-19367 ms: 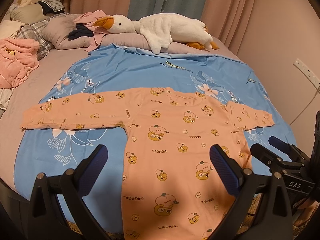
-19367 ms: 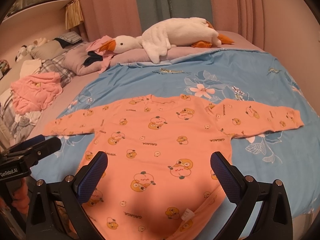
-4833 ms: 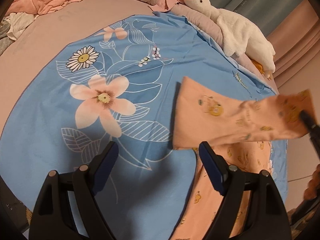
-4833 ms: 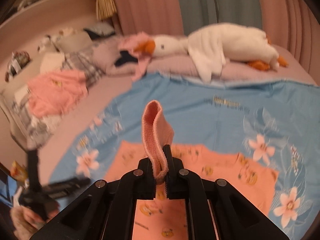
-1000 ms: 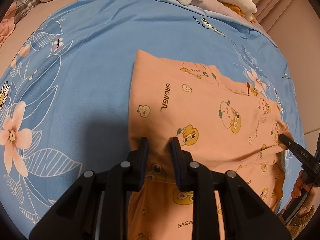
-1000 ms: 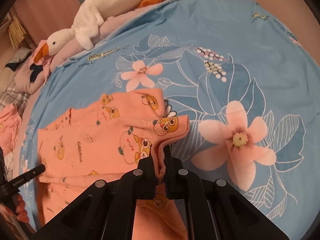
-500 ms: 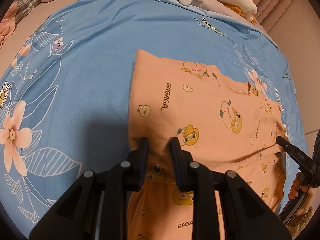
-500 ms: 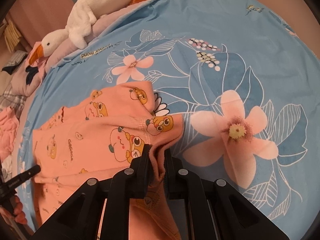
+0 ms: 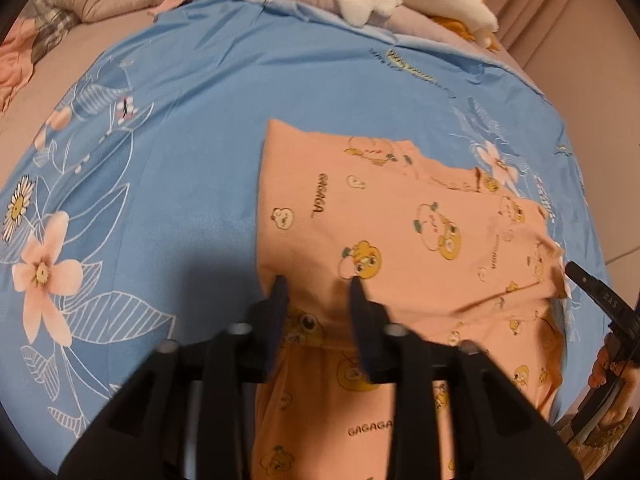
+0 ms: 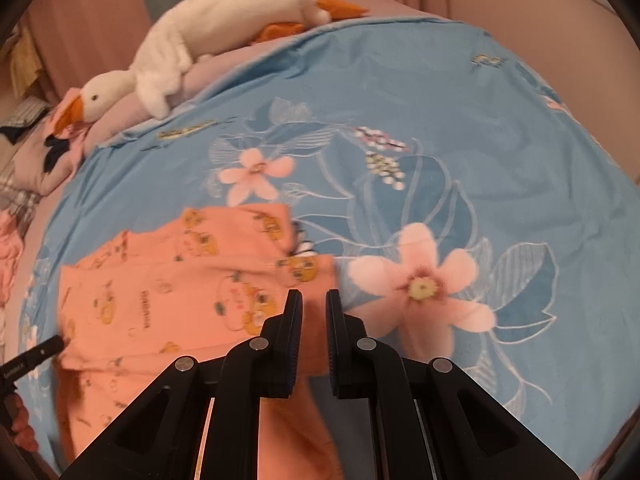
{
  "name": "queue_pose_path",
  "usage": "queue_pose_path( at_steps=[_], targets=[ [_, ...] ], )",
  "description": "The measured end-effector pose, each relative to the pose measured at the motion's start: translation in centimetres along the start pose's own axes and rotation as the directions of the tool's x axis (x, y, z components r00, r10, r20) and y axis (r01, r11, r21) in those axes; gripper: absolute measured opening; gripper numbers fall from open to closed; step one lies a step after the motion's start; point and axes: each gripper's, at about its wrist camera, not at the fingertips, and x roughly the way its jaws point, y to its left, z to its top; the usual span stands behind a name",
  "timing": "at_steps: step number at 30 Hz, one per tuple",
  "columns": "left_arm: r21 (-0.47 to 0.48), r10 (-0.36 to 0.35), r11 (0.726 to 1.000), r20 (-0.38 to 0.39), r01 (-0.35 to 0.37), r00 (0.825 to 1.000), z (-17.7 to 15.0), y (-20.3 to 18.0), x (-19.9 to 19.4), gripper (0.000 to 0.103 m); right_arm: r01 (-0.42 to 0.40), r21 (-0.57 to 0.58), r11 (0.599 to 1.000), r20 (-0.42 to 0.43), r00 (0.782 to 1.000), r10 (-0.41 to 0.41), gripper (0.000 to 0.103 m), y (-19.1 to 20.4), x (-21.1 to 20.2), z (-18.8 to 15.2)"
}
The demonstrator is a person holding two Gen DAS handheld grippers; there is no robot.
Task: Fold small clothes
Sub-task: 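Lower the sleeve onto the body and open the right gripper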
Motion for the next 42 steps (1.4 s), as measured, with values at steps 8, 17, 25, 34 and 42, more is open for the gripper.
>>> queue_pose_path(
  at_steps=[8, 17, 25, 34, 42],
  targets=[
    [-0.046, -0.003, 0.999, -0.069, 0.0, 0.998, -0.8, 1.1, 2.5, 0.054, -0.03, -0.058, 0.998, -0.094, 0.995, 0.024, 0.007, 2.2, 3.0, -1.3],
    [-0.054, -0.02, 0.998, -0.052, 0.017, 0.998, -1.1, 0.9, 2.4, 0.058, -0.033, -0.05, 0.998, -0.085, 0.996, 0.029, 0.009, 2.1, 3.2, -1.7],
    [-0.047, -0.008, 0.999, -0.053, 0.005, 0.999, -1.3, 0.8, 2.5, 0.063, -0.036, -0.043, 0.998, -0.081, 0.996, 0.033, 0.009, 1.8, 3.1, -1.9],
    [-0.002, 0.023, 1.0, -0.037, -0.023, 0.999, -1.8, 0.3, 2.2, 0.07, -0.034, -0.039, 0.999, -0.077, 0.997, 0.031, 0.009, 1.8, 3.0, -2.0],
    [0.015, 0.069, 0.998, -0.004, -0.068, 0.998, -2.5, 0.3, 0.7, 0.077, -0.001, -0.05, 0.999, -0.039, 0.999, -0.001, 0.061, 2.2, 1.7, -1.8]
  ],
)
